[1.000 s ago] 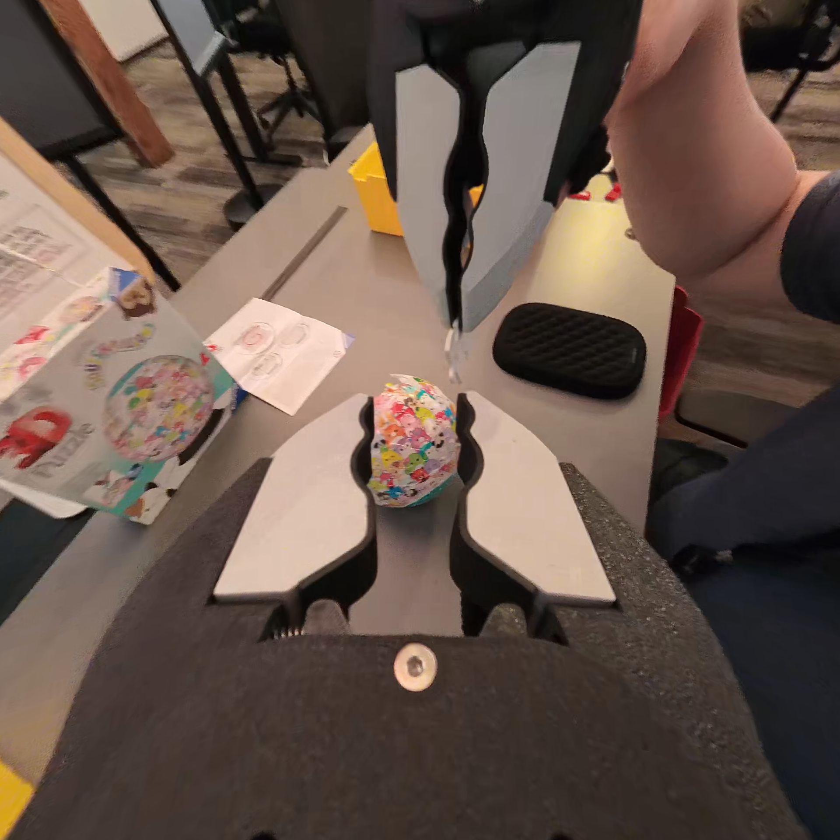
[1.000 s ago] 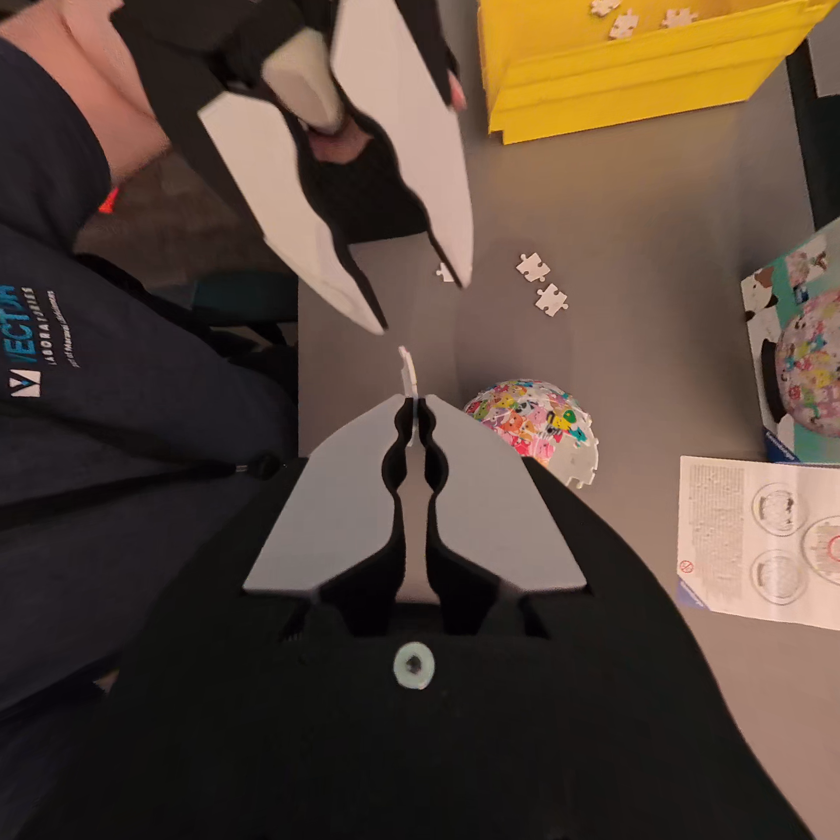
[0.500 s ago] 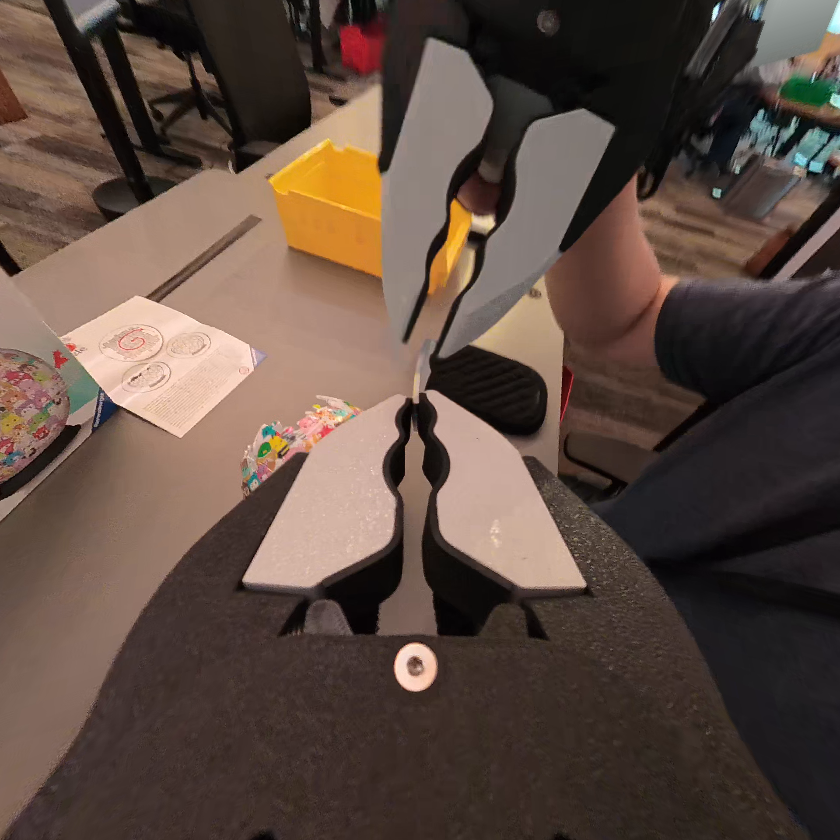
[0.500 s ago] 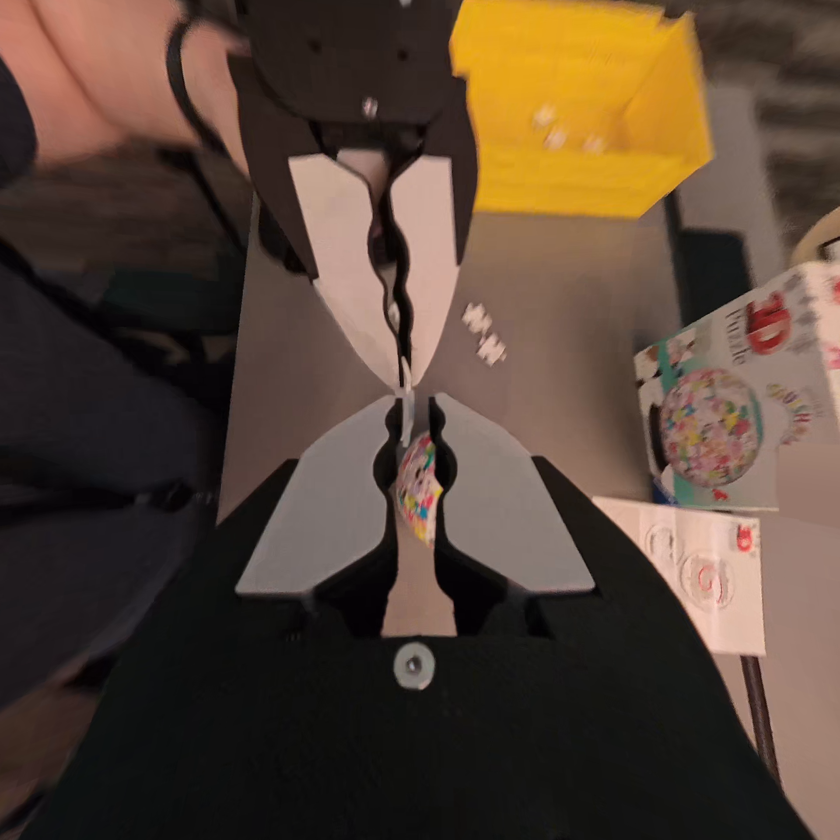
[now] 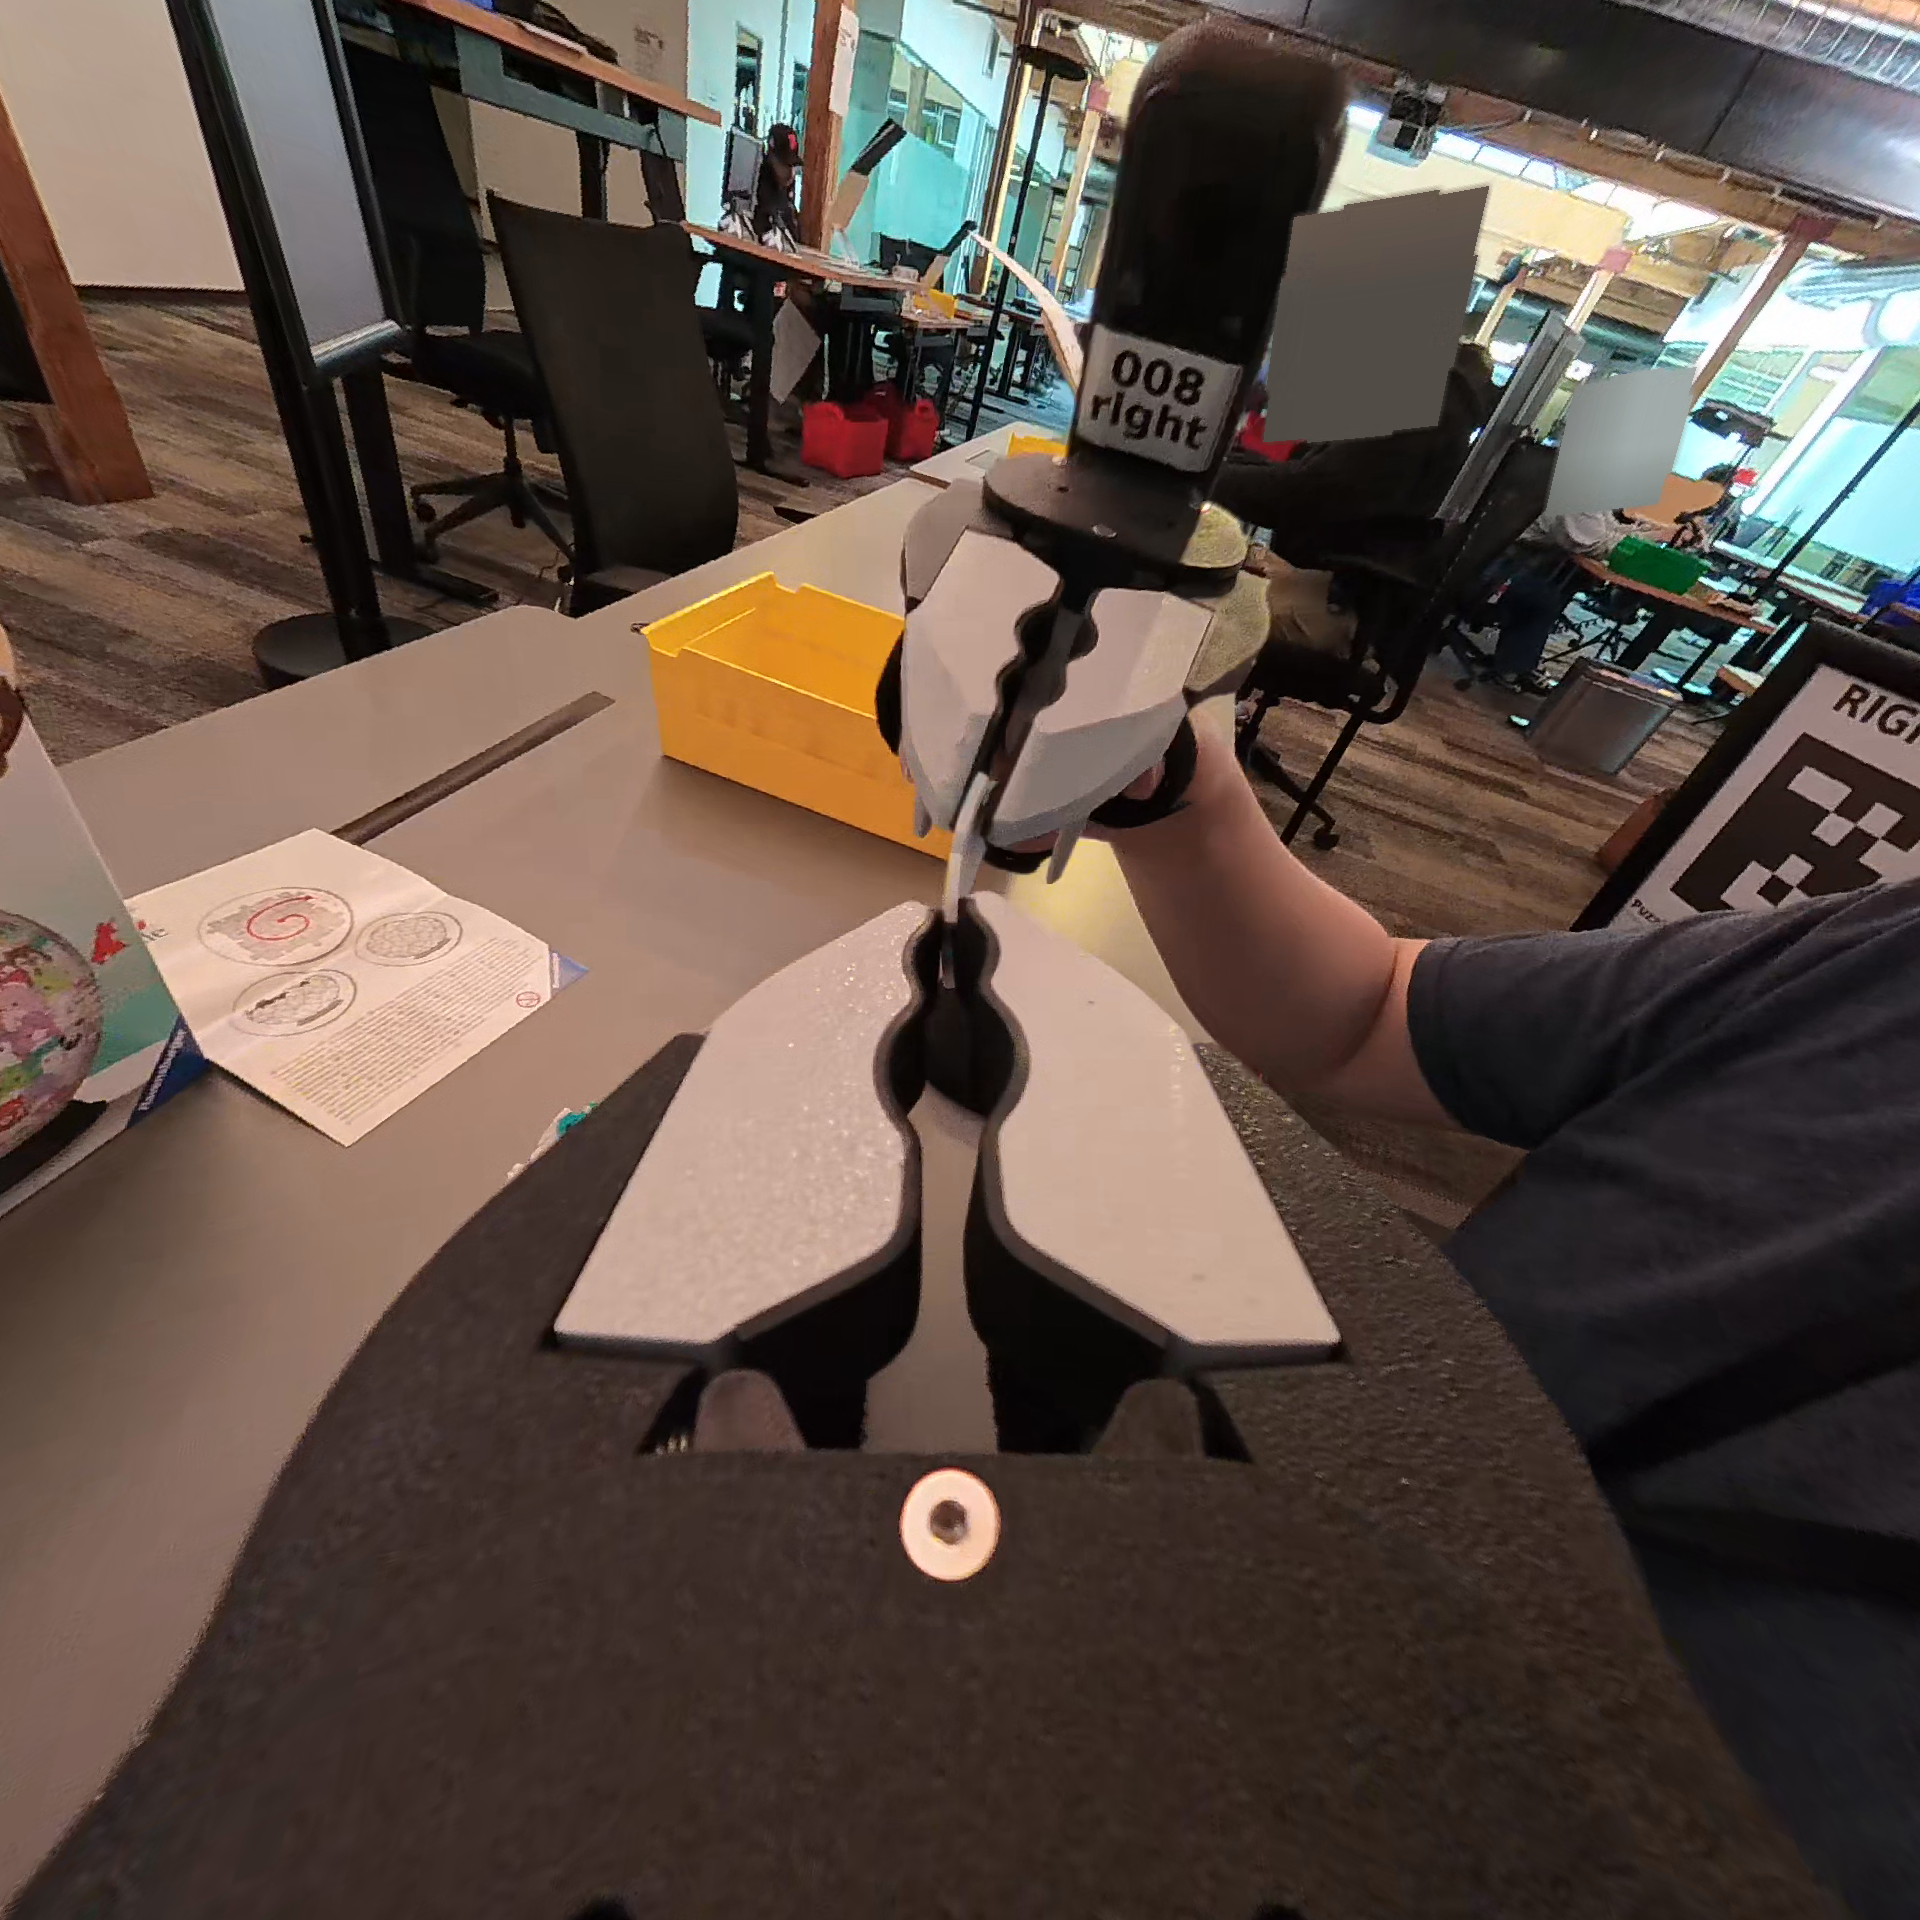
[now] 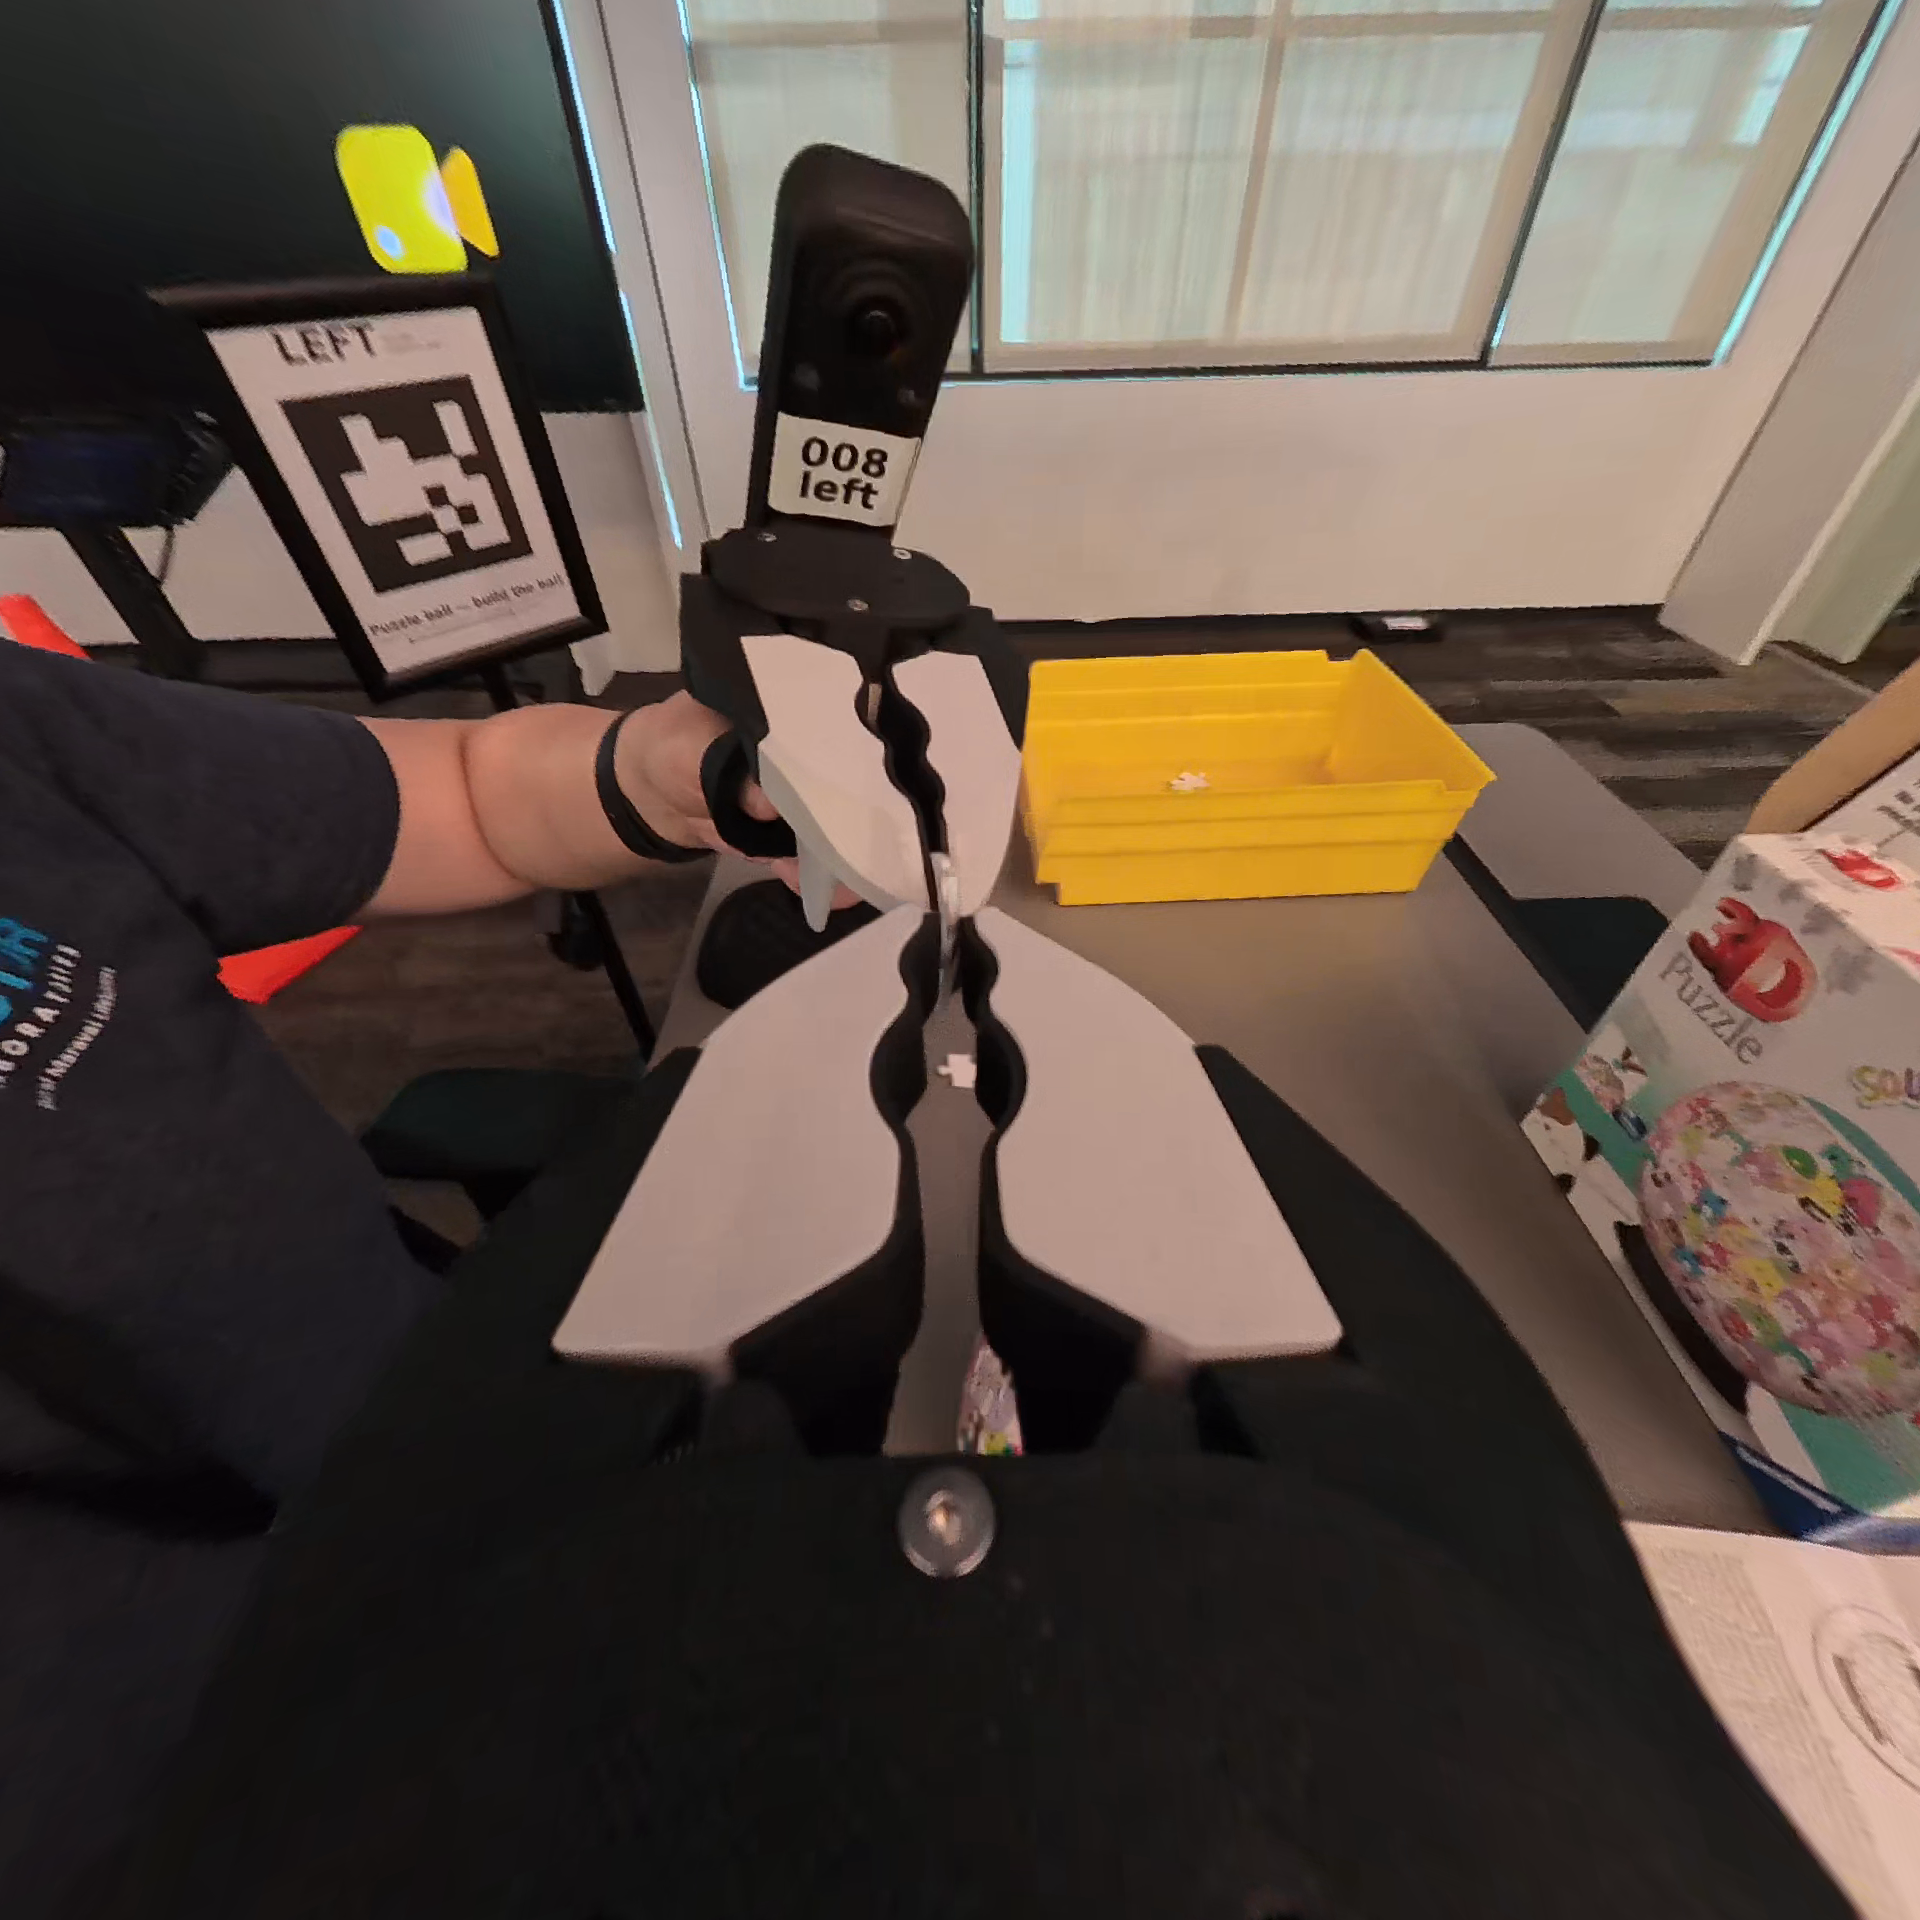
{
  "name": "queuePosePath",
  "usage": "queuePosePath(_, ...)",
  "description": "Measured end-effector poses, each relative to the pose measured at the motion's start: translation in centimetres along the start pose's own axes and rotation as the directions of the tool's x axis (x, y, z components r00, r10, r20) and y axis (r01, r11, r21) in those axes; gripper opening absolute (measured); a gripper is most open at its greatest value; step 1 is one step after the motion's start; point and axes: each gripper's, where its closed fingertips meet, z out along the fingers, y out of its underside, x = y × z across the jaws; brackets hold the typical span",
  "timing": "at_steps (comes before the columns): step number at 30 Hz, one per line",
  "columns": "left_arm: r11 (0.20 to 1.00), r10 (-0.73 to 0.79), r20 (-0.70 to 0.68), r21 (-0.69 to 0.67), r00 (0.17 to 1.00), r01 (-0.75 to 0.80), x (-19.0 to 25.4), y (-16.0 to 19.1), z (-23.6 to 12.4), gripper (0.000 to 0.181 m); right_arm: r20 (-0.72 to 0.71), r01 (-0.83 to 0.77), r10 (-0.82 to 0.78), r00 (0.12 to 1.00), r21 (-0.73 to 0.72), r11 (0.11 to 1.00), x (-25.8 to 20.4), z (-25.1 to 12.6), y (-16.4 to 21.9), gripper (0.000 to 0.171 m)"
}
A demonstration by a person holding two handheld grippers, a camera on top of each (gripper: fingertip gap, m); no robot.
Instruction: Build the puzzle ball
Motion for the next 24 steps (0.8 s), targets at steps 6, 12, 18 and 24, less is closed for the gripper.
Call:
queuePosePath(6, 1.0, 0.011, 0.014, 0.004, 1.0, -0.012, -0.6, -0.1, 0.4, 0.002, 0.035, -0.104, 0.103, 0.994, 0.012, 0.995, 0.8, -0.4, 0.4, 0.003)
queuePosePath(12, 0.994, 0.107, 0.095, -0.019, 0.99, -0.106, -3.8, -0.4, 0.1, 0.041, -0.038, -0.154, 0.15, 0.988, -0.123, 0.98, 3.1, -1.7, 3.2, 0.003)
queuePosePath(18, 0.975, 0.13, 0.03, -0.185, 0.991, -0.123, -9.1, 1.8, 1.9, 0.05, -0.22, -0.277, 0.2, 0.955, -0.411, 0.868, 8.0, -4.3, 9.8, 0.003)
queuePosePath(24, 0.958, 0.042, -0.121, -0.276, 0.992, -0.075, -14.2, 3.2, 6.4, 0.04, -0.255, -0.355, 0.249, 0.934, -0.607, 0.711, 11.0, -4.4, 14.3, 0.003)
